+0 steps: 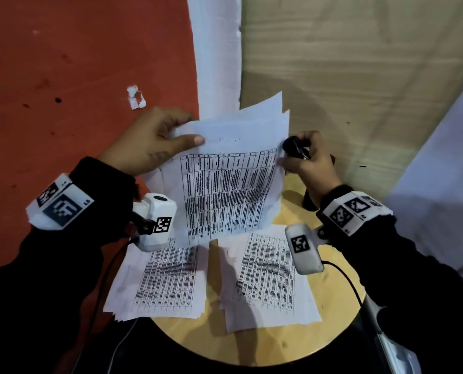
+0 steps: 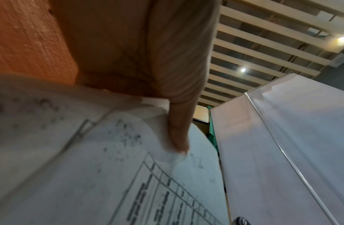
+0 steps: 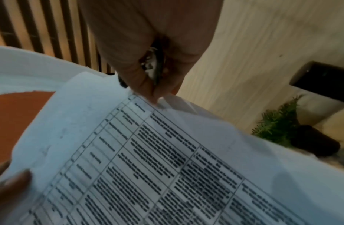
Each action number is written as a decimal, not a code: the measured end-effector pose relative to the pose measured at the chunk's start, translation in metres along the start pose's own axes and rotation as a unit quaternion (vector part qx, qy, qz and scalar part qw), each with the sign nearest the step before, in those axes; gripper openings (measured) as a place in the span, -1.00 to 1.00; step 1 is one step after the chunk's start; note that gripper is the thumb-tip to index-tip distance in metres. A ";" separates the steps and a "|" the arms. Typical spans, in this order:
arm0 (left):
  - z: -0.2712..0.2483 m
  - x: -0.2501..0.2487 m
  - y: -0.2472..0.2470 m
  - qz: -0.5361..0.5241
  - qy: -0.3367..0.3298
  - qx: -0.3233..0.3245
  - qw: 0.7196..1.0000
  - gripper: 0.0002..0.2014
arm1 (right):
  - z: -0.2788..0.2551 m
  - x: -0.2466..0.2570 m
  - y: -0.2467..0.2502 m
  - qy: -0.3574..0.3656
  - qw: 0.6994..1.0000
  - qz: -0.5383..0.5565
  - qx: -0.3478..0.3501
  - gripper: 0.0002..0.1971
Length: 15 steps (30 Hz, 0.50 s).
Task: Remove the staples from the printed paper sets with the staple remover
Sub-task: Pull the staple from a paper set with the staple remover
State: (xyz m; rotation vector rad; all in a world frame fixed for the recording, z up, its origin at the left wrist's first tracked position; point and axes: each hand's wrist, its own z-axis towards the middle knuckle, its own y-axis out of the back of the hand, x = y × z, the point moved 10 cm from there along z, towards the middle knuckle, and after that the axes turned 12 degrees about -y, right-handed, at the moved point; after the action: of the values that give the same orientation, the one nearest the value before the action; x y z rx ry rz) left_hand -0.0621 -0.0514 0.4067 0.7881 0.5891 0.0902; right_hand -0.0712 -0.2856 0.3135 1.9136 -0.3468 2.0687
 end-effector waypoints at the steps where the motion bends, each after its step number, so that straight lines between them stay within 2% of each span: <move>1: 0.001 0.001 0.000 -0.010 0.000 0.000 1.000 -0.90 | 0.001 -0.001 -0.005 -0.014 0.999 0.026 0.021 -0.55; 3: 0.003 0.006 0.003 -0.016 -0.001 -0.014 1.000 -0.84 | 0.003 -0.001 -0.010 -0.032 0.997 0.064 0.038 -0.57; 5: 0.004 0.014 0.015 -0.021 -0.005 -0.070 0.997 -0.76 | 0.006 0.000 -0.010 -0.043 0.994 0.096 0.041 -0.58; 8: -0.003 0.027 0.032 -0.016 -0.005 -0.166 0.986 -0.81 | 0.010 0.001 -0.012 -0.056 0.989 0.128 0.042 -0.57; 10: -0.011 0.039 0.037 -0.019 0.009 -0.205 0.979 -0.81 | 0.011 0.004 -0.014 -0.053 0.987 0.149 0.036 -0.58; 13: -0.032 0.063 0.042 -0.031 0.059 -0.240 0.968 -0.65 | 0.012 0.008 -0.015 -0.046 0.983 0.175 0.016 -0.61; 15: -0.065 0.094 0.035 -0.089 0.120 -0.280 0.948 -0.45 | 0.011 0.008 -0.022 -0.052 0.977 0.207 0.021 -0.62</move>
State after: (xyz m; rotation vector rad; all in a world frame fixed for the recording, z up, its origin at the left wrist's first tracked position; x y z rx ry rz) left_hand -0.0133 0.0421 0.3514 0.1694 0.8141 0.1798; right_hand -0.0536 -0.2689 0.3219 2.1247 -0.7931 2.2392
